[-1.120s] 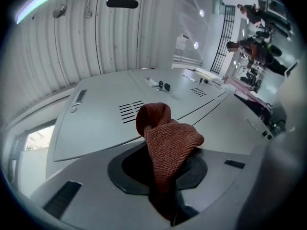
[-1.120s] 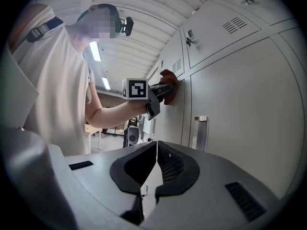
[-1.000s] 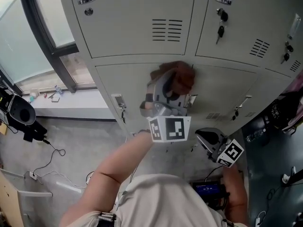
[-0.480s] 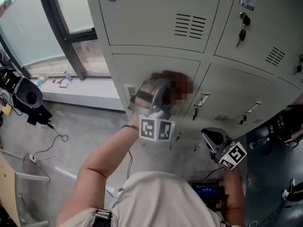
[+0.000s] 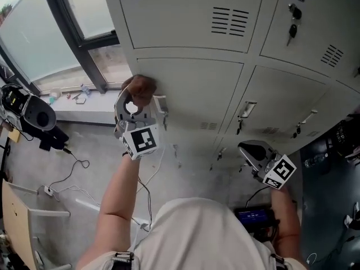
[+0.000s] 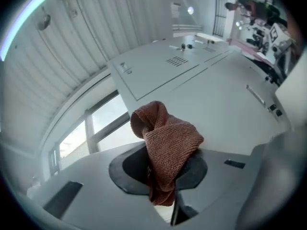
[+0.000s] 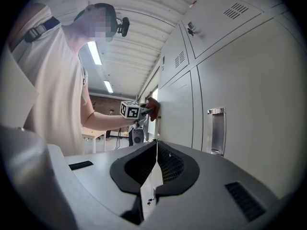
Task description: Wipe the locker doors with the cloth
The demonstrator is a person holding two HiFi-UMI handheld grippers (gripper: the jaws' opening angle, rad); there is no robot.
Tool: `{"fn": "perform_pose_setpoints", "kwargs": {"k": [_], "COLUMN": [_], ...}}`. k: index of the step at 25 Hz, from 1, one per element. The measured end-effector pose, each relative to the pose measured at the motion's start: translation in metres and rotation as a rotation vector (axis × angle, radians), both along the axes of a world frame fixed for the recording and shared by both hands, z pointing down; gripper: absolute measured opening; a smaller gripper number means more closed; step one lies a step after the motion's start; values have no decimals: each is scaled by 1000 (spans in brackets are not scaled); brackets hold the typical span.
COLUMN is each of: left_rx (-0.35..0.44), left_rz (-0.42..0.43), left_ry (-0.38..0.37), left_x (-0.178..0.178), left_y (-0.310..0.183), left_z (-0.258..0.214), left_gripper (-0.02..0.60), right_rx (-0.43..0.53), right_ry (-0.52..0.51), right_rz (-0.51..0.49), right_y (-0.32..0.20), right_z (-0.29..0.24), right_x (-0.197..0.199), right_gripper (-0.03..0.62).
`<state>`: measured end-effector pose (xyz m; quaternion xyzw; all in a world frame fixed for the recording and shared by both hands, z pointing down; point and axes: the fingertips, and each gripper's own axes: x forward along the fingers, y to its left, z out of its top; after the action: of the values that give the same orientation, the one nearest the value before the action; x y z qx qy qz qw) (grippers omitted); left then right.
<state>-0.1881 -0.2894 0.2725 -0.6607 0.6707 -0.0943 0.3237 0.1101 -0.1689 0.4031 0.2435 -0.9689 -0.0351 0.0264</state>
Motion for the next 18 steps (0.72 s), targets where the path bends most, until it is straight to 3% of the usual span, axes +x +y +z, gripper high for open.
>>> {"fn": "perform_pose_setpoints", "kwargs": {"k": [3, 6, 8, 14, 18], "left_rx": [-27, -33, -32, -58, -73], "left_rz": [-57, -27, 17, 215, 319], "left_ry": [43, 69, 74, -5, -93], "left_x": [-7, 16, 39, 135, 194], "left_y": [0, 2, 3, 6, 10], "left_z": [19, 31, 36, 50, 52], "left_gripper": [72, 72, 72, 72, 72], "right_rx": [-8, -15, -16, -13, -11], "right_ry": [-6, -10, -3, -31, -42], "right_rz": [4, 13, 17, 78, 109], "right_y": [-5, -3, -2, 4, 7], "right_z": [0, 3, 3, 2, 2], "right_x": [-2, -1, 3, 26, 38], "right_gripper": [18, 18, 18, 18, 18]}}
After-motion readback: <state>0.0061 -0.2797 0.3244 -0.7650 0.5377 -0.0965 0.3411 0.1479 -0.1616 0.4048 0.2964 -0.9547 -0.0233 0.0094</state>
